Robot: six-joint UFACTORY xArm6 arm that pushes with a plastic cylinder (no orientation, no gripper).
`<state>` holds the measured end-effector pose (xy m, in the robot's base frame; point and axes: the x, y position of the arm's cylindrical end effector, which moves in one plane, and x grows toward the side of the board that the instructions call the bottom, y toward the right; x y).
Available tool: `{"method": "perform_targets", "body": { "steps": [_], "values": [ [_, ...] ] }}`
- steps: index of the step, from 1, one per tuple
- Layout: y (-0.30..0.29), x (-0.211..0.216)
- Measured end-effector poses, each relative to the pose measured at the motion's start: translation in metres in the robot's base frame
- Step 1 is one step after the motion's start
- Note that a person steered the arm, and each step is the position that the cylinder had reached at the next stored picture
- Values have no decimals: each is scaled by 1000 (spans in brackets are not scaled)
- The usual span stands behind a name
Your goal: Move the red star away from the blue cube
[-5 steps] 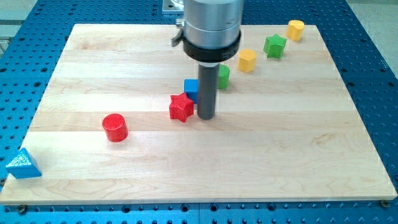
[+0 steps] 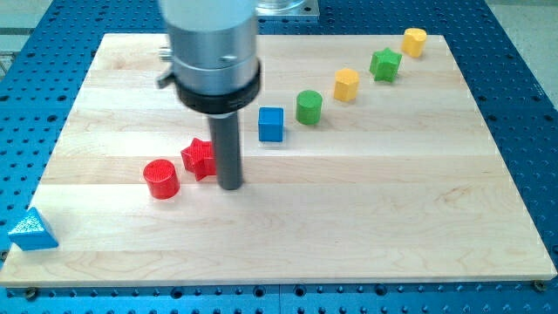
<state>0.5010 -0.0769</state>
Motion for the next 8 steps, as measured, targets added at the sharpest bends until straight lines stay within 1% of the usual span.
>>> {"method": "perform_targets", "body": {
  "steps": [1,3,4,5,6,7,8],
  "values": [
    [-31,6],
    [-78,39],
    [-76,46],
    [-50,18],
    [-69,15],
    [-81,38],
    [-53,40]
  ]
}}
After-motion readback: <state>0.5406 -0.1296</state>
